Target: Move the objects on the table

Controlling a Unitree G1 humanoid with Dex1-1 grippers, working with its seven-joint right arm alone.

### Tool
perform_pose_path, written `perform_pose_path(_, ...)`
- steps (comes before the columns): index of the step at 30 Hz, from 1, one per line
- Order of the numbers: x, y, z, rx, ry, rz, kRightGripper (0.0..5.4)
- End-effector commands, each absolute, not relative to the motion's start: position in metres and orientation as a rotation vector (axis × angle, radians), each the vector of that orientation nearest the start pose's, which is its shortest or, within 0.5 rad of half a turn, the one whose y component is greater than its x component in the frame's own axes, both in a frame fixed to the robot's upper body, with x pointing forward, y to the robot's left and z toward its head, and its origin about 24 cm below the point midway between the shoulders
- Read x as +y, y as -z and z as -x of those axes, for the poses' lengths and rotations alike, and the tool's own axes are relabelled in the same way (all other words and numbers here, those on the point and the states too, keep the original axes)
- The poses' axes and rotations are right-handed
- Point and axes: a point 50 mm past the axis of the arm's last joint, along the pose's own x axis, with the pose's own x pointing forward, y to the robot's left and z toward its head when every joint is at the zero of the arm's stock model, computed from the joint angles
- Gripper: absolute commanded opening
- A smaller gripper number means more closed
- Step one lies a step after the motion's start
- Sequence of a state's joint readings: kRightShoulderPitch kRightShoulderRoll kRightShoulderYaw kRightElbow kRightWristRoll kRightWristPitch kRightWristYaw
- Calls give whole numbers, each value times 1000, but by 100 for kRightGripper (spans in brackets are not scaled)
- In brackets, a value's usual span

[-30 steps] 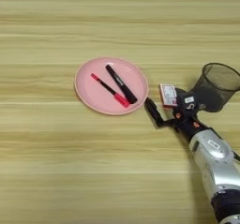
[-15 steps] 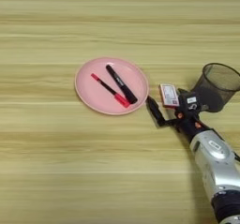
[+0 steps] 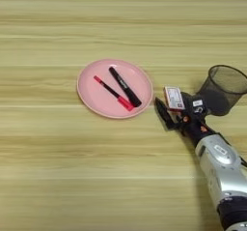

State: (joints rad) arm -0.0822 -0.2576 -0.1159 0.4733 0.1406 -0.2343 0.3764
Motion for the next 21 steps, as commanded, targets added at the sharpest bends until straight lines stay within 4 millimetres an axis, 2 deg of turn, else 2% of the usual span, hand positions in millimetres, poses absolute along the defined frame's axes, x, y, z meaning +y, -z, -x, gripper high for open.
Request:
perform_pose_path(1, -229, 15, -246, 204, -178, 103, 363)
perform_pose_path(15, -229, 13, -246, 195, -170, 103, 216)
perform_pose_path(21, -231, 9, -247, 181, -164, 108, 206)
